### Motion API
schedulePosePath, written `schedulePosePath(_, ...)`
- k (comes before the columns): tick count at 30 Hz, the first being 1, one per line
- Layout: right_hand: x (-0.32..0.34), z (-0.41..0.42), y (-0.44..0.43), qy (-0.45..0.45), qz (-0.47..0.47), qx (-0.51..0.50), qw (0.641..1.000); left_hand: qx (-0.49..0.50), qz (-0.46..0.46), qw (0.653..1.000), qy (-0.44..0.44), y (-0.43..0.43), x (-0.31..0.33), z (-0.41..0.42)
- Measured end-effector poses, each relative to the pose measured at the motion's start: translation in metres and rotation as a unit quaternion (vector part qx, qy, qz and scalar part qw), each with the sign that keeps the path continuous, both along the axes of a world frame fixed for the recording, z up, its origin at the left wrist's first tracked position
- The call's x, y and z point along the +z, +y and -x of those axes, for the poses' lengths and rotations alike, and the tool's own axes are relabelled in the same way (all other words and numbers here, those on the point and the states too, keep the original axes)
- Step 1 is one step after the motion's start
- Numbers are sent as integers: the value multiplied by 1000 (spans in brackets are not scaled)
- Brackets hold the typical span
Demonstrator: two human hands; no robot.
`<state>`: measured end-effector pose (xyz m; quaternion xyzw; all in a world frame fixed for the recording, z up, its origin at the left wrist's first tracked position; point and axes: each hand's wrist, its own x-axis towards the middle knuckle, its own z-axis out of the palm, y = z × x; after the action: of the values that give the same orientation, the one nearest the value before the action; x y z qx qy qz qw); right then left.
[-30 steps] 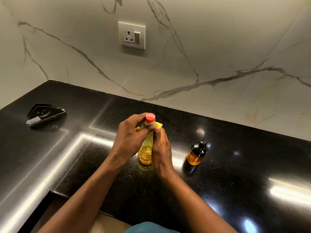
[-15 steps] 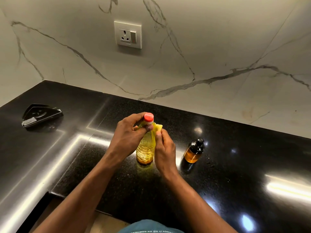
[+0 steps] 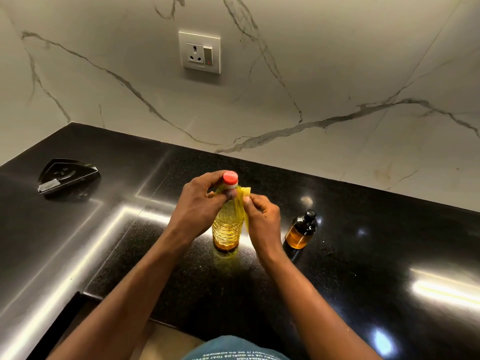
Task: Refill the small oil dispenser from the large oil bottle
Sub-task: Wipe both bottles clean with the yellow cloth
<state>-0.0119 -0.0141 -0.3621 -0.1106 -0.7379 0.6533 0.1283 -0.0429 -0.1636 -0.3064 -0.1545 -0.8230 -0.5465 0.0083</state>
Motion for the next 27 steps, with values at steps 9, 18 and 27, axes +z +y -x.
schedulePosePath(9, -5, -8, -6, 51, 40, -20, 998, 5, 2, 1000, 7, 1, -1, -3)
schedulePosePath(18, -12, -11, 1, 89, -1, 19, 996, 7, 3, 1000, 10, -2, 0, -4)
schedulePosePath(27, -2, -7, 8, 113, -23, 15, 993, 1, 0, 1000, 18, 1, -6, -4)
